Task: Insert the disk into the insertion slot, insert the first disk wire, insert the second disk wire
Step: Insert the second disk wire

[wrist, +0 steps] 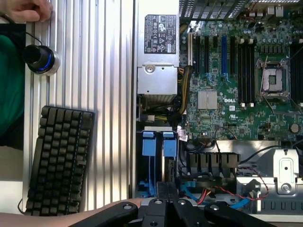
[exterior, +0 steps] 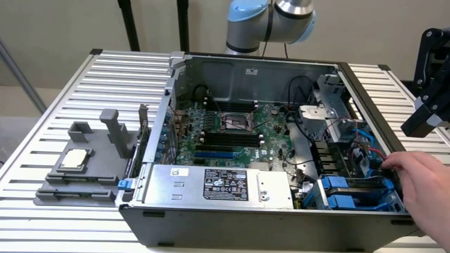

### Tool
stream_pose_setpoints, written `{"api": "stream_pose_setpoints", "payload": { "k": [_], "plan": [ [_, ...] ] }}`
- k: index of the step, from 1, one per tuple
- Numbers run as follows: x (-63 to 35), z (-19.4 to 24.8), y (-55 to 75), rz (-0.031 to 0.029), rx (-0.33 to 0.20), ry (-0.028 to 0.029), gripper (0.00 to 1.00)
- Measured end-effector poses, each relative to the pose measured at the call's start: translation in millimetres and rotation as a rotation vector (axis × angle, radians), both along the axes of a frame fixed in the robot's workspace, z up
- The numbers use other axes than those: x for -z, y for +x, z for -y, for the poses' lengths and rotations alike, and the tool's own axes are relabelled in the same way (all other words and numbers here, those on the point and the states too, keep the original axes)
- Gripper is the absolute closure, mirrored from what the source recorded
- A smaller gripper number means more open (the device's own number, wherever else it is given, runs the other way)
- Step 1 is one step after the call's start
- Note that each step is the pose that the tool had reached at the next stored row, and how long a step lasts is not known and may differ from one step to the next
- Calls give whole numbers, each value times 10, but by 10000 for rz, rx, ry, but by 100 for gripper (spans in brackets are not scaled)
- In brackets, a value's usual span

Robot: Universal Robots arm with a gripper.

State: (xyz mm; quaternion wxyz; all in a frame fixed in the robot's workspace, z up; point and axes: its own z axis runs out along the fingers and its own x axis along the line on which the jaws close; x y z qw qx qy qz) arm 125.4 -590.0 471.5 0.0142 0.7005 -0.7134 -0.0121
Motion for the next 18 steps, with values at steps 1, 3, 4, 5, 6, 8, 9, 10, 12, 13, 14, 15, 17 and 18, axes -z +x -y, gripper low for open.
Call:
{"api": "stream_pose_setpoints", "payload": {
  "k": [1,3,4,5,6,8,9,10,12,13,14,15,17,18],
  "plan": [
    [0,0,0,3,0,-1,89],
    [-1,0,0,9,1,-1,89],
    [0,0,-1,42,0,0,89],
    [0,0,-1,72,0,-1,89],
    [0,0,-1,76,0,0,89],
    [0,0,-1,81,1,-1,89],
    [-2,-1,-1,85,0,-3,89],
    [-2,-1,-1,88,1,-3,89],
    [-1,-1,-1,94,0,-2,89],
    [-1,-1,-1,97,1,-2,89],
    [-1,0,-1,100,0,-2,89],
    [-1,0,-1,103,0,-1,89],
    [-1,0,-3,196,0,-2,89],
    [-1,0,-3,200,1,-2,89]
  ]
}}
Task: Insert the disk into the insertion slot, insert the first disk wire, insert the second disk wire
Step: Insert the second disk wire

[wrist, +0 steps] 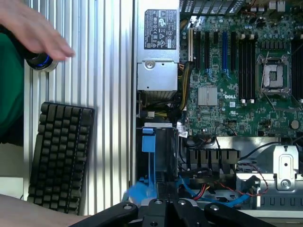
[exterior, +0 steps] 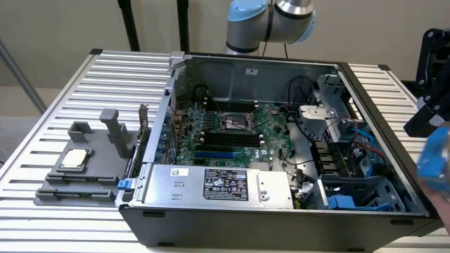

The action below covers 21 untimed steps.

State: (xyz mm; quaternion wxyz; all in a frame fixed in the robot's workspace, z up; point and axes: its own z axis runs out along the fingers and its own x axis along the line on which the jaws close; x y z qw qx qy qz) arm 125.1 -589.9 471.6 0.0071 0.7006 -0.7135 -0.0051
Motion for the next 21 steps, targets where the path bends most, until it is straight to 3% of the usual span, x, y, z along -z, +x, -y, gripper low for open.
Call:
{"api": "stream_pose_setpoints", "payload": {
  "k": [21],
  "plan": [
    [1,0,-1,73,0,2,88]
  ]
}}
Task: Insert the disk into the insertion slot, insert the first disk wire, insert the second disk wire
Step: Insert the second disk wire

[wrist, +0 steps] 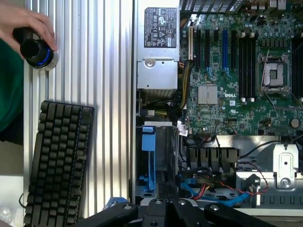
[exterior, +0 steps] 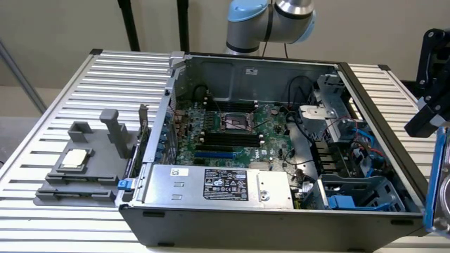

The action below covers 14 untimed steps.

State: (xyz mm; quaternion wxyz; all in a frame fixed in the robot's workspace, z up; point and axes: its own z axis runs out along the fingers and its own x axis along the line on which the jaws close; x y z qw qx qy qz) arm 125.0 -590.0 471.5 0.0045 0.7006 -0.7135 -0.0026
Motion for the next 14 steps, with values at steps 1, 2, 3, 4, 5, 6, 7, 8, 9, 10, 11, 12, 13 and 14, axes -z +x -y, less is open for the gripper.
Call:
{"api": "stream_pose_setpoints", "payload": {
  "k": [1,2,3,4,5,6,7,8,9,10,11,12,13,14],
  "plan": [
    [0,0,0,3,0,-1,88],
    [0,0,0,6,0,0,82],
    [0,0,0,9,0,0,76],
    [0,0,0,12,-1,0,76],
    [0,0,0,16,0,0,70],
    [0,0,0,18,0,0,70],
    [0,0,0,21,0,1,58],
    [0,0,0,24,0,0,58],
    [0,0,0,27,0,-1,53],
    [-1,0,0,30,0,-1,47],
    [0,0,0,33,-1,-1,47],
    [0,0,0,36,-1,-1,41],
    [-1,0,0,39,0,-1,41],
    [0,0,0,43,0,0,35]
  ]
}}
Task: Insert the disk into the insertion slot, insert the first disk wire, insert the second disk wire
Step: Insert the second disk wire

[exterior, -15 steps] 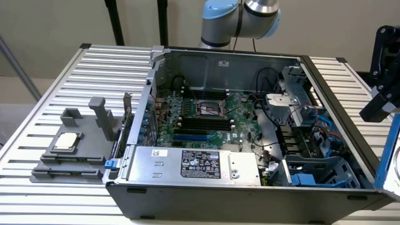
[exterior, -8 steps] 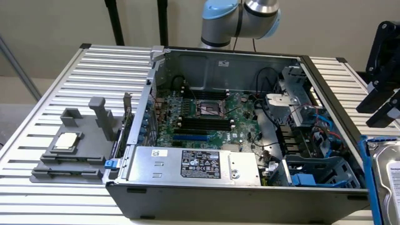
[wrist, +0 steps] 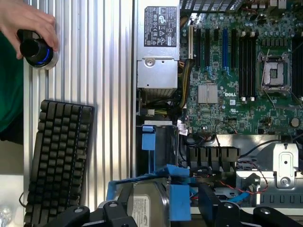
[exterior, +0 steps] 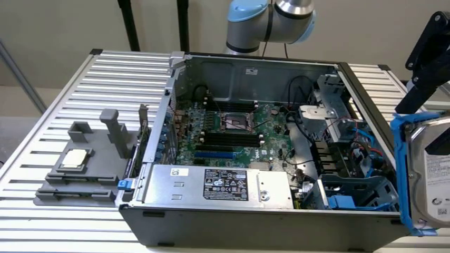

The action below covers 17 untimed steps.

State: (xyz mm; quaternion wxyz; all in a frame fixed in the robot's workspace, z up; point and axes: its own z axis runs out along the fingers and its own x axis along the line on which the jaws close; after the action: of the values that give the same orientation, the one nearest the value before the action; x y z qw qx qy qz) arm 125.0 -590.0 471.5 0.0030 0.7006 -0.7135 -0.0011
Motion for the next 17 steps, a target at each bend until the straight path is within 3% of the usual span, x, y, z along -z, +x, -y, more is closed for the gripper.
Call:
{"api": "stream_pose_setpoints", "payload": {
  "k": [17],
  "plan": [
    [0,0,0,51,0,0,37]
  ]
}}
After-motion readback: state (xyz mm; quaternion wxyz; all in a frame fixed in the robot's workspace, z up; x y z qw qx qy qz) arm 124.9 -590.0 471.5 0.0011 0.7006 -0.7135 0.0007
